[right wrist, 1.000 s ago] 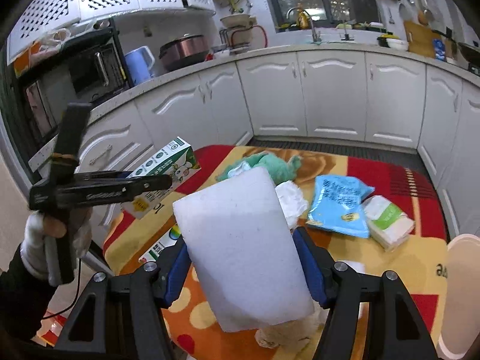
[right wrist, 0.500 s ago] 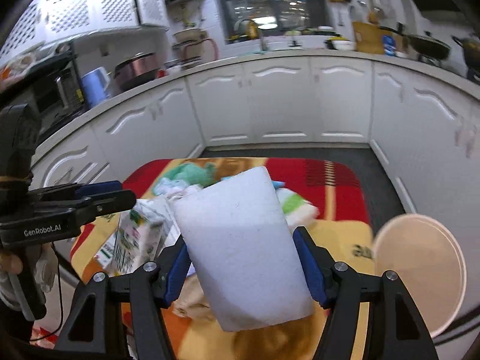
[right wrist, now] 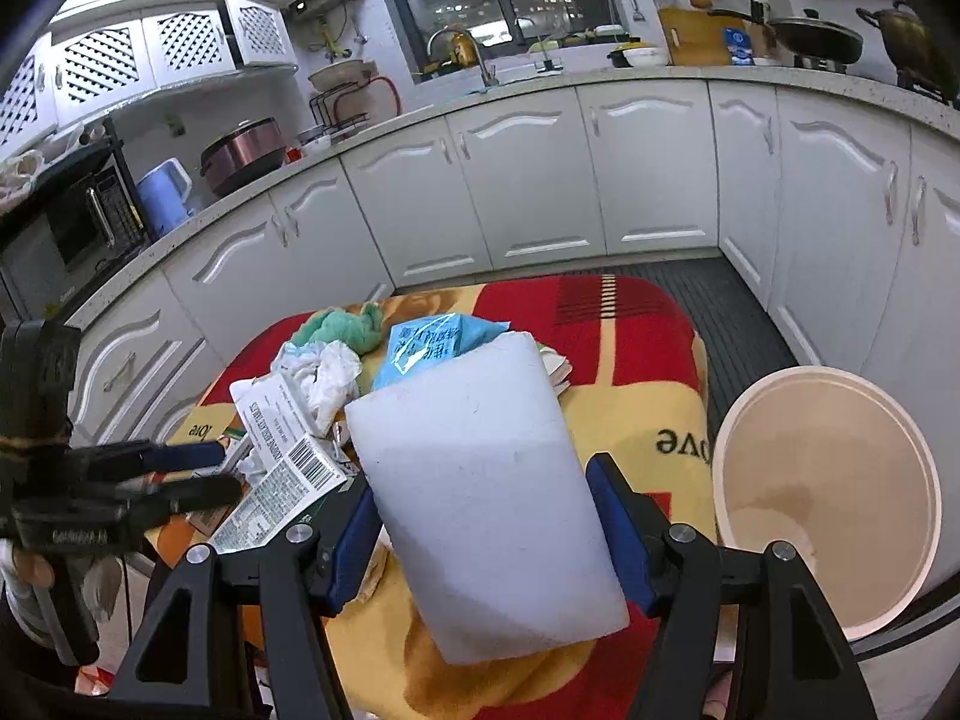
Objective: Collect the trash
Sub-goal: 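Carry the carton and sponge toward the cream bin with both tools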
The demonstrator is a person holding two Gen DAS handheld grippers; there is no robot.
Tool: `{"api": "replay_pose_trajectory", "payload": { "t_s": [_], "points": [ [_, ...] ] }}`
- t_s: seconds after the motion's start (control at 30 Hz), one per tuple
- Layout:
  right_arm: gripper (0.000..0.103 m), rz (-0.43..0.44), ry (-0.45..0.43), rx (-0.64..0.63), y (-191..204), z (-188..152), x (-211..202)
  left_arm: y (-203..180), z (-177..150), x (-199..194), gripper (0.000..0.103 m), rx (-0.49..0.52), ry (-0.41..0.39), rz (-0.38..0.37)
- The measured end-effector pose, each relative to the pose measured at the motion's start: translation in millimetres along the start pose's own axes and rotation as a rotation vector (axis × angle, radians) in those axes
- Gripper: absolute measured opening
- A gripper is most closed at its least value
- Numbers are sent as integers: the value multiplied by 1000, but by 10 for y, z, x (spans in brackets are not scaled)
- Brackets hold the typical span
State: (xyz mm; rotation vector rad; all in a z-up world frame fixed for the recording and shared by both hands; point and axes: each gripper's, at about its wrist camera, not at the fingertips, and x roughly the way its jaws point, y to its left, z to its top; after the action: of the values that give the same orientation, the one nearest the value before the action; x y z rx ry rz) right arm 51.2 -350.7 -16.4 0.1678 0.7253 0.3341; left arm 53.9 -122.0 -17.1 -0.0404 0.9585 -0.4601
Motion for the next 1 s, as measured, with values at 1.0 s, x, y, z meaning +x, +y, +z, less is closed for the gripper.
{"api": "replay_pose_trajectory", "payload": {
  "t_s": [1.0],
  "points": [
    [65, -82, -75, 126, -654, -68, -386, -661, 364, -25, 43, 162, -34, -73]
  ]
}}
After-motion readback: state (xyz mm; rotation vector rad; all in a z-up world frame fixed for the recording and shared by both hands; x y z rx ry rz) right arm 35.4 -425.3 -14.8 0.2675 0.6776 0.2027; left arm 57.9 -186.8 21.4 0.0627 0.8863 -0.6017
